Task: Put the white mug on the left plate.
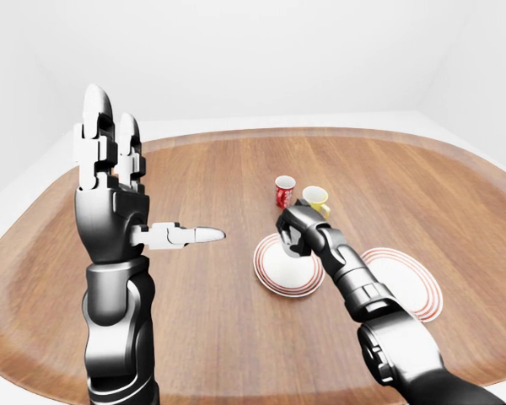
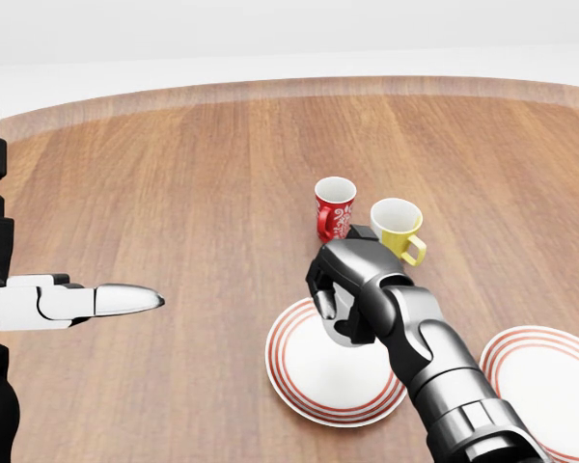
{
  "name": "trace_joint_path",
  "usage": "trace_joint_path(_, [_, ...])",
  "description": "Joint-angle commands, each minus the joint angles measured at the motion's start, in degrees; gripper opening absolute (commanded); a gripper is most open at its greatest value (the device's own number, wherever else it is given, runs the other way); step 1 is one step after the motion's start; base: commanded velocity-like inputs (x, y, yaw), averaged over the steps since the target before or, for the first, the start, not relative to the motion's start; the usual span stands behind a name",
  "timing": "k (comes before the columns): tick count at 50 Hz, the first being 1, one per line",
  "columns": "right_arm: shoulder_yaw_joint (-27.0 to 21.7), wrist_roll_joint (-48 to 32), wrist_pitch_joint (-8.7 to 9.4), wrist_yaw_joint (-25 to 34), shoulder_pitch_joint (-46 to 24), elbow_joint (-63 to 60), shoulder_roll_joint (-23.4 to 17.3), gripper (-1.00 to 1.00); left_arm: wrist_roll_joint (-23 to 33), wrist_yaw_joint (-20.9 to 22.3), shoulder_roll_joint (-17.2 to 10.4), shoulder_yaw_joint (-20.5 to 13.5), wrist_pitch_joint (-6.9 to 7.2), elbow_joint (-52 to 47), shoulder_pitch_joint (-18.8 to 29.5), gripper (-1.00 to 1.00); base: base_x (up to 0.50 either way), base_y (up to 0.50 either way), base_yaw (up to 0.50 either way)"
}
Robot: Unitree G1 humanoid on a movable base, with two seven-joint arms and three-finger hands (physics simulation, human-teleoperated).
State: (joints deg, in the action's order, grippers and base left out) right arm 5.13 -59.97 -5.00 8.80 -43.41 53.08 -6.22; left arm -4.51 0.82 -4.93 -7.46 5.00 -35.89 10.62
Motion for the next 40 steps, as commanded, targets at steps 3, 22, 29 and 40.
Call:
trace_joint_path(3, [0.5, 0.49, 0.0, -3.91, -2.01, 6.53, -0.26, -1.0, 0.09, 0.0, 0.11, 0.12, 0.0, -0.07, -0.12, 1.0, 0.0, 0.0, 0.0])
trace_joint_path(22, [0.96, 0.14, 0.0, -6.57, -1.91, 9.97, 0.14, -1.0, 0.3, -0.01, 0.23, 0.36, 0.0, -0.18, -0.27, 1.0, 0.0, 0.0, 0.0])
trace_joint_path(29, [1.13, -0.12, 0.0, -6.41, -1.7, 9.56, 0.35, -1.0, 0.24, 0.03, 0.2, 0.2, 0.0, -0.16, -0.24, 1.0, 0.0, 0.0, 0.0])
trace_joint_path(40, [1.23, -0.82, 0.0, -6.26, -1.93, 9.32, 0.17, -1.0, 0.25, 0.03, 0.25, 0.32, 0.0, -0.12, -0.24, 1.0, 0.0, 0.0, 0.0])
